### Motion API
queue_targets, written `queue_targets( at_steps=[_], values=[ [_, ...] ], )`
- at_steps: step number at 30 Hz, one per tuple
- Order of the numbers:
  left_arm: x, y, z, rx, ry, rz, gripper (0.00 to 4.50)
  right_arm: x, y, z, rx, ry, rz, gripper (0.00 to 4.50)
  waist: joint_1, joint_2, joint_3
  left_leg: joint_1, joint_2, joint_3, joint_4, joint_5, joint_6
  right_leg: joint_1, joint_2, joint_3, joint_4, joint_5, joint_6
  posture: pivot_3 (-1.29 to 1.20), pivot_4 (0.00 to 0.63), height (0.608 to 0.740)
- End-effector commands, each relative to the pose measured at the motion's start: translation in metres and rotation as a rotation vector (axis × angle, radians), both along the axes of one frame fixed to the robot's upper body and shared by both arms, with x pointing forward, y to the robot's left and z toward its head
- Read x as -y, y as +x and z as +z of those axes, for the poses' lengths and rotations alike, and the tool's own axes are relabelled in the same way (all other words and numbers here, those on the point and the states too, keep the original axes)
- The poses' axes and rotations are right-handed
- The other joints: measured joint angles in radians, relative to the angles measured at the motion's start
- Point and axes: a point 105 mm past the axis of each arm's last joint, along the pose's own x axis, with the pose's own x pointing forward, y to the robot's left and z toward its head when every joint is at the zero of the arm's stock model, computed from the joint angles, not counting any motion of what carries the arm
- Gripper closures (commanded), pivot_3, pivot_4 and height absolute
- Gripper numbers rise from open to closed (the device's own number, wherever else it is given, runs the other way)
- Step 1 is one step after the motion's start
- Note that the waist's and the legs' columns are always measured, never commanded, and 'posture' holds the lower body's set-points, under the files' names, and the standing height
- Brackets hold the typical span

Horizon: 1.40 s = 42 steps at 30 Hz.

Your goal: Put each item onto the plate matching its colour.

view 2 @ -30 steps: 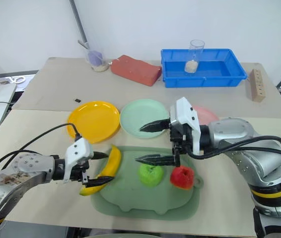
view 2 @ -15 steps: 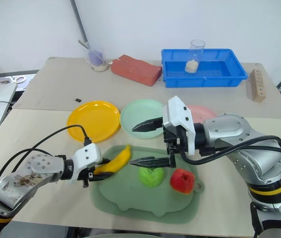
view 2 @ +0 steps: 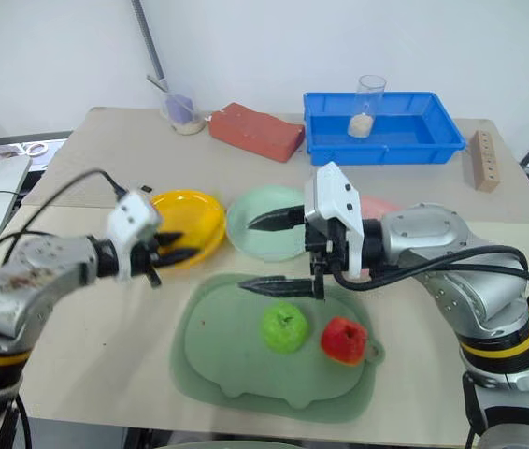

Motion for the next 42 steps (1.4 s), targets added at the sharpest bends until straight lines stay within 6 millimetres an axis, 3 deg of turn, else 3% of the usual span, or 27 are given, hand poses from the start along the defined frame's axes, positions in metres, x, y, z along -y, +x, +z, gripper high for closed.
queue_targets(
  at_steps=[1,6,13,17,19,23,26,28,33,37,42],
  values=[
    [-0.033,0.033,0.002,0.056,0.031,0.162,3.37,-0.005,0.015,0.006,0.041,0.011,-0.106,0.00,-0.003,0.000,0.000,0.000,0.000,0.000,0.000,0.000,0.000,0.000,0.000,0.000,0.000,0.000,0.000,0.00,0.150,0.740],
    [-0.039,0.051,-0.006,0.046,-0.008,0.200,3.37,-0.004,0.027,0.009,0.027,0.020,-0.172,0.00,0.000,0.000,0.000,-0.001,0.000,0.000,0.000,0.000,0.000,-0.001,0.000,0.000,0.001,0.000,0.000,0.00,0.150,0.740],
    [-0.046,0.046,-0.002,0.027,-0.033,0.176,0.02,0.008,0.034,0.004,0.024,-0.012,-0.224,0.00,0.002,0.000,0.000,-0.002,0.000,0.000,0.000,0.000,0.000,-0.001,0.000,-0.001,0.002,0.001,0.000,0.00,0.150,0.740],
    [-0.054,0.044,0.017,0.067,-0.011,0.165,0.02,0.013,0.034,0.001,0.023,-0.022,-0.238,0.00,-0.001,0.000,0.000,-0.001,0.000,0.000,0.000,0.000,0.000,-0.001,0.001,0.000,0.002,0.001,0.000,0.00,0.150,0.740],
    [-0.048,0.040,0.033,0.112,-0.010,0.095,0.02,0.017,0.033,-0.002,0.021,-0.036,-0.242,0.00,-0.001,0.000,0.000,-0.001,0.000,0.000,0.000,0.000,0.000,-0.001,0.001,0.000,0.002,0.001,0.000,0.00,0.150,0.740],
    [-0.006,0.006,0.054,0.118,-0.117,-0.190,0.02,0.025,0.015,-0.013,-0.030,-0.118,-0.164,0.00,0.005,0.000,0.000,-0.001,0.000,0.000,0.000,0.000,0.000,0.000,0.000,-0.001,0.002,0.001,0.001,0.00,0.150,0.740],
    [0.027,-0.040,0.061,0.190,-0.128,-0.501,0.02,0.028,-0.006,-0.030,-0.083,-0.224,-0.064,0.00,0.000,0.003,-0.001,-0.001,0.000,0.001,0.000,0.000,0.000,0.003,-0.001,-0.001,0.000,0.001,0.000,0.00,0.150,0.740],
    [0.038,-0.066,0.058,0.180,-0.114,-0.631,0.02,0.029,-0.012,-0.040,-0.108,-0.267,-0.040,0.00,-0.007,0.003,-0.002,0.001,0.001,0.001,-0.001,0.000,0.000,0.005,-0.001,-0.001,0.000,0.000,0.000,0.00,0.150,0.740],
    [0.042,-0.120,0.034,0.092,-0.043,-0.875,0.02,0.030,-0.021,-0.073,-0.154,-0.400,-0.001,0.00,-0.025,0.002,-0.001,0.003,0.002,0.000,-0.002,0.000,0.000,0.003,0.001,-0.001,0.000,0.000,-0.001,0.00,0.150,0.740],
    [0.038,-0.135,0.021,0.080,-0.044,-0.890,0.02,0.025,-0.022,-0.091,-0.157,-0.445,0.003,0.00,-0.026,0.002,0.000,0.003,0.001,0.000,-0.001,0.000,0.000,0.003,-0.001,-0.001,-0.001,0.000,-0.002,0.00,0.150,0.740],
    [0.035,-0.137,0.016,0.084,-0.054,-0.846,0.02,0.026,-0.017,-0.102,-0.123,-0.501,0.000,0.00,-0.014,0.002,-0.001,0.002,0.001,0.001,0.000,-0.001,0.000,0.003,-0.002,-0.002,-0.001,-0.001,-0.003,0.00,0.150,0.740]
  ],
)
